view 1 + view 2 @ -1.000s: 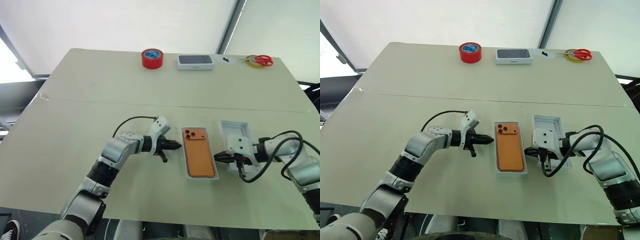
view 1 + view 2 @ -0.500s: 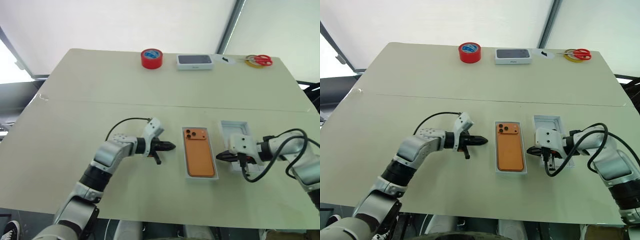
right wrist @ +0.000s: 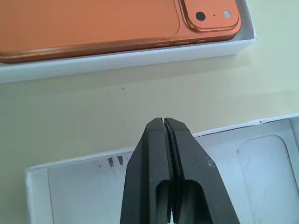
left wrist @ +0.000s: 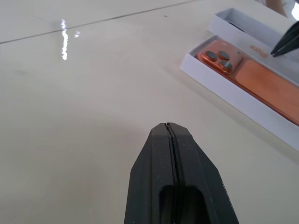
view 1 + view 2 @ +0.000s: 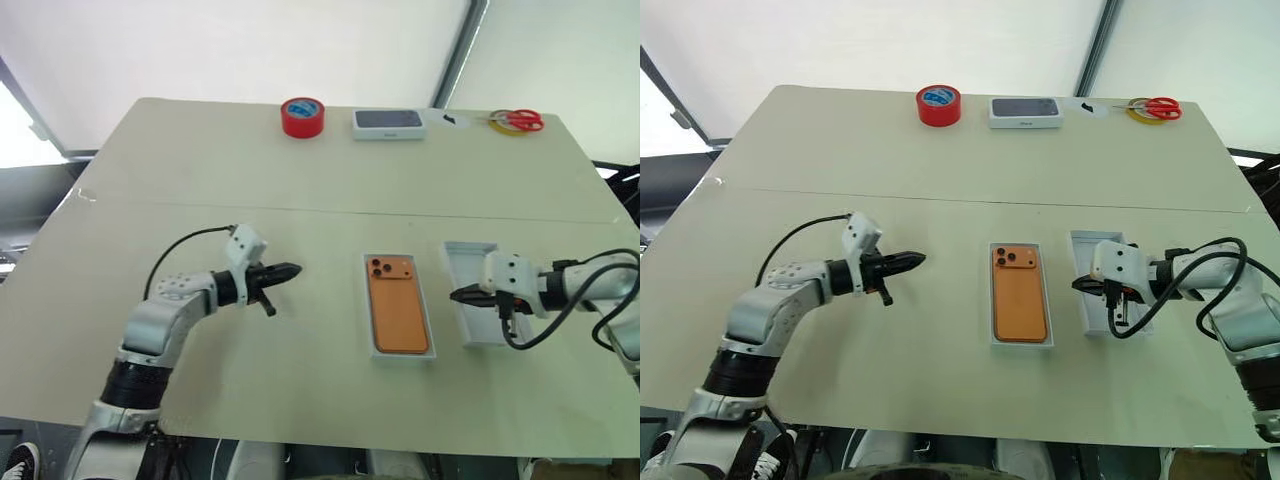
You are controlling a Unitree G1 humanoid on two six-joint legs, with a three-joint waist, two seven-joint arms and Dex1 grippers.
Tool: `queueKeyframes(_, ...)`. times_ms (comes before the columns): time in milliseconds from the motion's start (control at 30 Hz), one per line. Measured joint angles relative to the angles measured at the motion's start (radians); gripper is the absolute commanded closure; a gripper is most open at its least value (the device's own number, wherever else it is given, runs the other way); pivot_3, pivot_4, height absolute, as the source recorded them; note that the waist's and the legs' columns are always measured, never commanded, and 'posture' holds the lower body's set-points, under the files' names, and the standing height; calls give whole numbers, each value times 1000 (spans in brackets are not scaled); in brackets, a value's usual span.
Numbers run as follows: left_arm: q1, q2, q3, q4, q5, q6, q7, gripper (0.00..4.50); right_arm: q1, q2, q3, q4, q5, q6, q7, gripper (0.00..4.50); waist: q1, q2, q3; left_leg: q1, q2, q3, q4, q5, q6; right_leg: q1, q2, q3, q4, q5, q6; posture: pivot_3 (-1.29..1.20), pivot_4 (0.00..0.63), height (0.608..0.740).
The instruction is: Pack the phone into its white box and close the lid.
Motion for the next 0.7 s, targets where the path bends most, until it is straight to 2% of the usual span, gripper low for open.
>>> queueKeyframes(100,17,19,34,-38,-34,-1,-8,4500,-8,5,-9,0,13,27,-20,4450,2,0,0,0,0,0,1,0,0,1,0,0,0,0,0,0,150,740)
queueKeyframes(167,23,37,51,-65,-40,-12,-16,4500,-21,8,-23,0,36,68,-31,3939,0,0,0,0,0,0,1,0,0,0,0,0,0,0,0,0,150,740)
queueKeyframes(200,40,68,60,-80,-55,-24,-47,3960,-51,22,-33,1,58,146,-47,3603,-4,0,0,0,0,0,0,0,0,0,0,0,0,0,0,0,150,740)
queueKeyframes(233,56,92,66,-95,-71,-26,-76,3604,-74,32,-45,5,72,205,-70,3135,-9,1,0,0,0,0,0,1,-2,0,0,0,0,0,0,0,150,740)
queueKeyframes(367,90,112,68,-107,-82,-76,-124,1614,-95,44,-73,-29,90,379,-152,1098,-5,2,0,0,0,0,-1,0,0,-1,0,0,0,0,0,0,150,740)
queueKeyframes(700,137,123,68,-91,-57,-407,-278,1614,-43,126,-147,-388,219,1037,-420,1098,-1,4,0,-1,0,0,-2,-2,2,-2,-2,0,0,0,-1,0,150,740)
